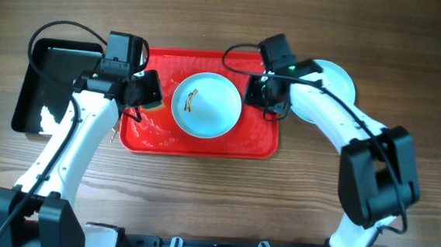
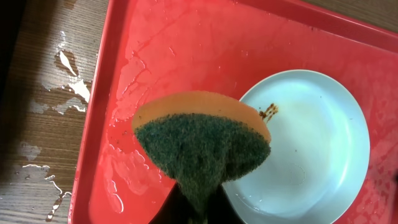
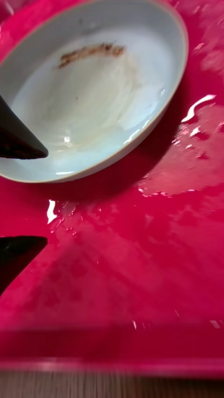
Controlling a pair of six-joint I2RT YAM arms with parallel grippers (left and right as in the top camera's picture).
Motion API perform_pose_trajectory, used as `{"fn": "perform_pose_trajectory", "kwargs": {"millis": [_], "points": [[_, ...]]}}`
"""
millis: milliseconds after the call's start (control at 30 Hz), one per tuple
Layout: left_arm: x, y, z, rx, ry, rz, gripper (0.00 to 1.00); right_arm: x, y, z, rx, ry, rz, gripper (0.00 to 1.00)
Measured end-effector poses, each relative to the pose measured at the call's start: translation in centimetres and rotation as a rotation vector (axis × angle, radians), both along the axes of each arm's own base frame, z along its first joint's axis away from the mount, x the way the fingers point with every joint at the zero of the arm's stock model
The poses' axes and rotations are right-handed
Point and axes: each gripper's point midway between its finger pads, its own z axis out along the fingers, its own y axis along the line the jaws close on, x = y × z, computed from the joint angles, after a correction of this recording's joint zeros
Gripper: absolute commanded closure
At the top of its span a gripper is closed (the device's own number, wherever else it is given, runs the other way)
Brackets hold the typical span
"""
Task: Clean dirty plates on tray and stack at the side
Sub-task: 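Drag the gripped plate toward the tray center with the right gripper, then wipe the plate's surface with the sponge in the left gripper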
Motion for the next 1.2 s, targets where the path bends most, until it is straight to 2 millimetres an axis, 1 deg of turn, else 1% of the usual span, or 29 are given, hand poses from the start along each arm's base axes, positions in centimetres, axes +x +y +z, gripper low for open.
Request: {"fn": "perform_pose_trajectory", "kwargs": {"millis": [100,167,200,233,333,433,467,500,533,667,733,800,900,967,1000,1033,1100,1133,1200], "points": [[0.0,0.0,0.0,0.0,0.0,0.0,0.96,-1.7,1.5,-2.6,-0.02,0.065,0.035,0.6],[0.0,0.0,0.0,0.0,0.0,0.0,0.96,-2.2,2.4,-3.1,-0.018,0.075,0.047,0.6],[0.0,0.0,0.0,0.0,0.0,0.0,0.96,-2.4,2.8,-3.1,-0.016,0.075,0.053,0.64],[0.0,0.0,0.0,0.0,-0.001,0.0,0.96,-2.6,3.2,-3.0,-0.012,0.077,0.053,0.66],[0.1,0.0,0.0,-0.001,-0.004,0.0,0.96,-2.9,3.3,-3.1,-0.008,0.095,0.029,0.67],[0.2,0.0,0.1,-0.002,-0.011,0.0,0.96,-3.0,3.3,-3.4,-0.01,0.103,0.018,0.77],[0.2,0.0,0.1,-0.002,-0.011,0.0,0.96,-3.0,3.3,-3.8,-0.011,0.111,0.014,0.83],[0.3,0.0,0.1,-0.002,-0.012,0.0,0.96,-2.8,3.5,-3.8,-0.004,0.106,0.012,0.92],[0.3,0.0,0.2,-0.002,-0.014,0.0,0.96,-2.8,3.6,-3.9,0.001,0.109,0.008,0.96],[0.3,0.0,0.2,-0.002,-0.015,0.0,0.96,-2.1,4.0,-3.8,0.015,0.077,0.03,0.96],[0.4,-0.1,0.2,-0.003,-0.019,0.0,0.96,-1.2,4.8,-3.7,0.041,0.021,0.095,0.96],[0.4,-0.1,0.2,-0.004,-0.019,0.0,0.96,-0.4,5.4,-3.6,0.059,-0.02,0.118,0.96],[0.4,-1.1,0.1,-0.055,-0.01,-0.026,0.96,0.5,5.9,-3.5,0.072,-0.062,0.118,0.96],[0.5,-2.1,-0.7,-0.105,0.011,-0.051,0.96,0.6,6.2,-3.4,0.073,-0.075,0.123,0.96],[0.6,-2.5,-1.5,-0.122,0.032,-0.057,0.96,0.5,6.8,-3.4,0.076,-0.083,0.135,0.96],[0.6,-3.0,-2.5,-0.136,0.061,-0.056,0.96,0.2,7.7,-3.2,0.082,-0.097,0.156,0.96],[0.6,-3.8,-4.5,-0.149,0.111,-0.057,0.96,-0.3,8.7,-3.2,0.082,-0.107,0.179,0.96],[0.7,-4.3,-5.5,-0.152,0.133,-0.057,0.96,-0.6,9.0,-3.2,0.082,-0.106,0.185,0.96],[0.6,-5.1,-7.5,-0.163,0.179,-0.044,0.96,-0.5,9.0,-3.2,0.077,-0.107,0.179,0.96]]}}
